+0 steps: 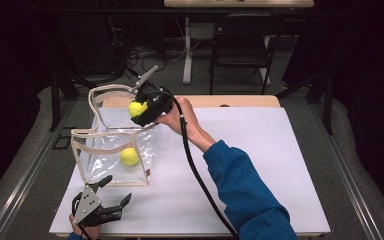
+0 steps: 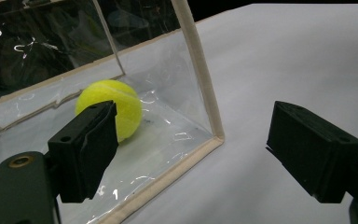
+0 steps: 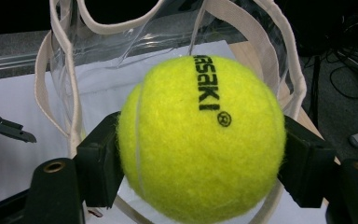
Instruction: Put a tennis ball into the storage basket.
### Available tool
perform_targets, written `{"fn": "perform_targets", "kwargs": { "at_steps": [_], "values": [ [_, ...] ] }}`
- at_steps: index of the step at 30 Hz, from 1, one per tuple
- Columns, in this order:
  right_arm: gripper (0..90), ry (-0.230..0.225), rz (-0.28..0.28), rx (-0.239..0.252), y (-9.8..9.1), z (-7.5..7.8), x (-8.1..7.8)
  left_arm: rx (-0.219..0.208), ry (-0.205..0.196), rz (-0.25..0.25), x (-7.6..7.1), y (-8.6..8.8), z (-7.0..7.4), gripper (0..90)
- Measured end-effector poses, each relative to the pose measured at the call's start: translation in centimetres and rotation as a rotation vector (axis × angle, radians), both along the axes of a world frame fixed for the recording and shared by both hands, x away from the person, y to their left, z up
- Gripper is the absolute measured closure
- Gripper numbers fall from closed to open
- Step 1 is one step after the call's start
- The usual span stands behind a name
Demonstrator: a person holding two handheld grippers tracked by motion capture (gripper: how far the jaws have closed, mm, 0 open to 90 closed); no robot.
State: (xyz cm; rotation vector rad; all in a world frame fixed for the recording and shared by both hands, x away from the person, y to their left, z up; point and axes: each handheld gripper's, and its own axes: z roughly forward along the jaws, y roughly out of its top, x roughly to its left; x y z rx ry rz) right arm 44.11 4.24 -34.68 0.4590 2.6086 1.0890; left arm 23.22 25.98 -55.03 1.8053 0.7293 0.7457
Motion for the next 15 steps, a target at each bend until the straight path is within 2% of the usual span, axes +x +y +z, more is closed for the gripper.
{"fn": "perform_targets", "kwargs": {
  "at_steps": [15],
  "values": [
    [26.3, 0.015, 0.005, -0.019, 0.79, -0.40, 0.22, 0.000, -0.002, -0.002, -0.02, -0.01, 0.02, 15.9]
  ]
}}
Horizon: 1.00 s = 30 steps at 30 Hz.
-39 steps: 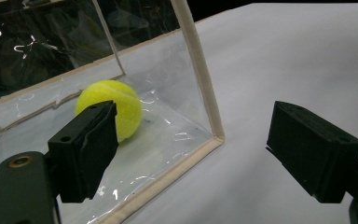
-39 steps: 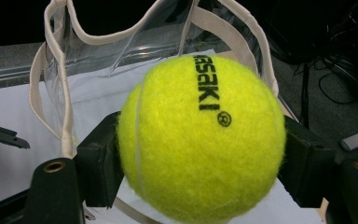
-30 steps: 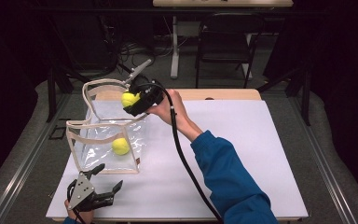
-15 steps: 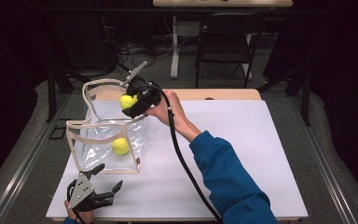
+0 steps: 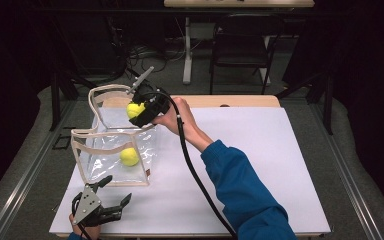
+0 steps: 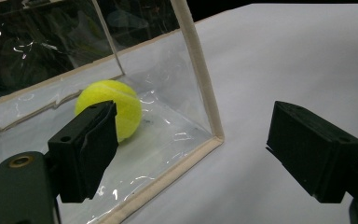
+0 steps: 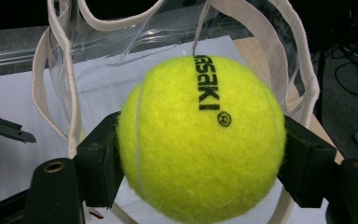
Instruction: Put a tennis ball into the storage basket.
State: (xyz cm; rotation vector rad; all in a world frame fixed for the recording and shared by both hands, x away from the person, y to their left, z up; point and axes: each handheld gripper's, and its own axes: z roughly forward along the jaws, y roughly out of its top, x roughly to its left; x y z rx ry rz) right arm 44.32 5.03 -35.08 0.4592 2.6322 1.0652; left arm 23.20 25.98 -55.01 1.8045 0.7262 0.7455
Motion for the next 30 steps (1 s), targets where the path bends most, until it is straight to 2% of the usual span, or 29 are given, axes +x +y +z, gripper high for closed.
{"fn": "perform_targets", "kwargs": {
  "at_steps": [30],
  "values": [
    [26.2, 0.022, 0.005, -0.034, 1.5, -0.4, 0.3, -0.003, -0.002, 0.000, 0.0, 0.0, 0.0, 15.9]
  ]
}}
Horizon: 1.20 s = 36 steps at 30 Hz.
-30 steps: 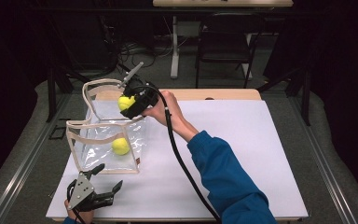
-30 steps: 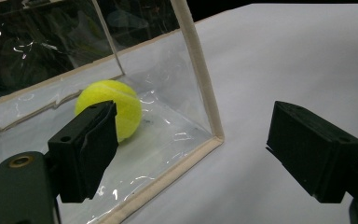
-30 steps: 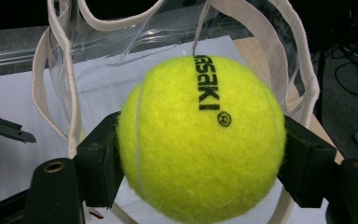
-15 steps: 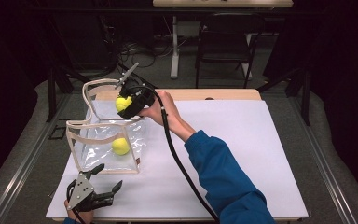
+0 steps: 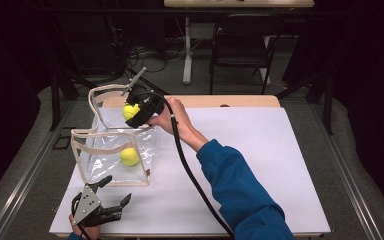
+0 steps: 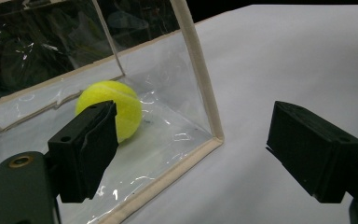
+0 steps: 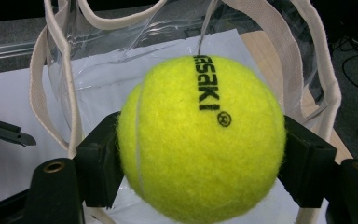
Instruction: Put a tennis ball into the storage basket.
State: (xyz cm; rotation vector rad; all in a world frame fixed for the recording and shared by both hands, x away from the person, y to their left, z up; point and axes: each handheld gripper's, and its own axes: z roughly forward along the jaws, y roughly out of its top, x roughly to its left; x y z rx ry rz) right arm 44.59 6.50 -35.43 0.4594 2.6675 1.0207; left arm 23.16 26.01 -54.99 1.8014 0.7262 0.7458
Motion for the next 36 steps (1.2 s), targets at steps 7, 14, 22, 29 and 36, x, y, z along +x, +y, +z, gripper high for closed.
{"fn": "perform_targets", "kwargs": {
  "at_steps": [7, 14, 22, 29, 36],
  "values": [
    [26.2, 0.008, -0.001, -0.008, 0.4, -0.2, 0.1, -0.001, 0.000, 0.002, 0.0, 0.0, 0.0, 15.9],
    [26.1, 0.017, -0.001, -0.023, 0.7, -0.4, 0.1, -0.001, -0.001, 0.003, 0.0, 0.1, 0.0, 15.9],
    [26.1, 0.027, -0.001, -0.029, 1.0, -0.7, 0.1, -0.001, -0.001, 0.003, 0.0, 0.1, 0.0, 15.9],
    [26.0, 0.036, 0.001, -0.045, 1.4, -1.0, 0.1, 0.000, -0.001, 0.002, -0.1, 0.1, 0.0, 15.9],
    [26.0, 0.044, -0.003, -0.056, 1.7, -1.3, 0.2, -0.001, -0.001, 0.002, 0.0, 0.1, 0.0, 15.9]
  ]
}}
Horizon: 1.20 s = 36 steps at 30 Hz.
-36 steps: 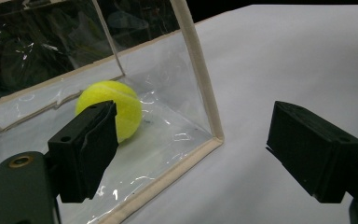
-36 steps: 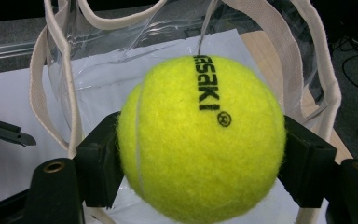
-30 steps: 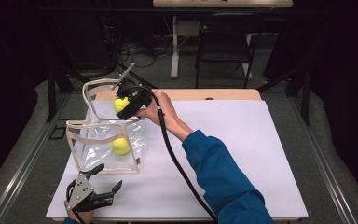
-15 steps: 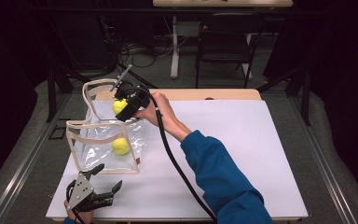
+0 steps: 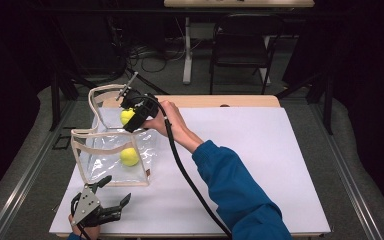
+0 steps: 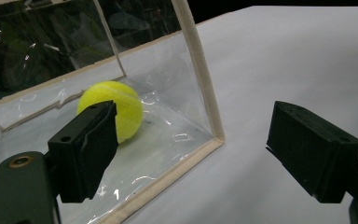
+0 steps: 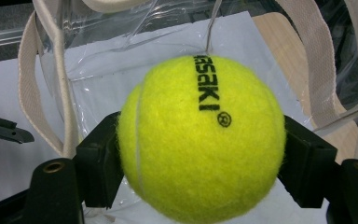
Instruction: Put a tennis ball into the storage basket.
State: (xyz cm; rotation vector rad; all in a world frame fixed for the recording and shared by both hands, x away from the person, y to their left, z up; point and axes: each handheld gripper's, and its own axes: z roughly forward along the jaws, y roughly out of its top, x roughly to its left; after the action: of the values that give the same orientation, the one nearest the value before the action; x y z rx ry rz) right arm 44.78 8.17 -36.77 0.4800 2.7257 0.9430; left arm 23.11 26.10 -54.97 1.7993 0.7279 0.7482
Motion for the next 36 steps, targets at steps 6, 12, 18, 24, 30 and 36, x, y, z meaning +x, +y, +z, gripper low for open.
{"fn": "perform_targets", "kwargs": {
  "at_steps": [6, 12, 18, 24, 30, 36],
  "values": [
    [25.8, 0.010, -0.005, -0.014, 0.2, -0.2, 0.0, 0.000, 0.000, 0.001, 0.0, 0.0, 0.0, 15.9],
    [25.8, 0.010, -0.002, -0.015, 0.2, -0.3, -0.1, -0.004, 0.001, 0.000, 0.1, 0.0, 0.0, 15.9],
    [25.8, 0.008, -0.004, -0.037, 0.6, -0.4, -0.1, -0.001, 0.000, 0.000, 0.0, -0.1, 0.0, 15.9],
    [25.8, 0.014, -0.004, -0.052, 0.9, -0.5, -0.1, -0.001, 0.000, 0.000, 0.0, -0.1, 0.0, 15.9],
    [25.7, 0.005, -0.012, -0.073, 1.2, -0.4, -0.1, -0.001, 0.000, -0.002, 0.0, 0.0, 0.0, 15.9],
    [25.4, 0.015, -0.009, -0.076, 1.4, -0.5, -0.1, -0.002, 0.000, -0.001, 0.0, 0.0, 0.0, 15.9]
  ]
}}
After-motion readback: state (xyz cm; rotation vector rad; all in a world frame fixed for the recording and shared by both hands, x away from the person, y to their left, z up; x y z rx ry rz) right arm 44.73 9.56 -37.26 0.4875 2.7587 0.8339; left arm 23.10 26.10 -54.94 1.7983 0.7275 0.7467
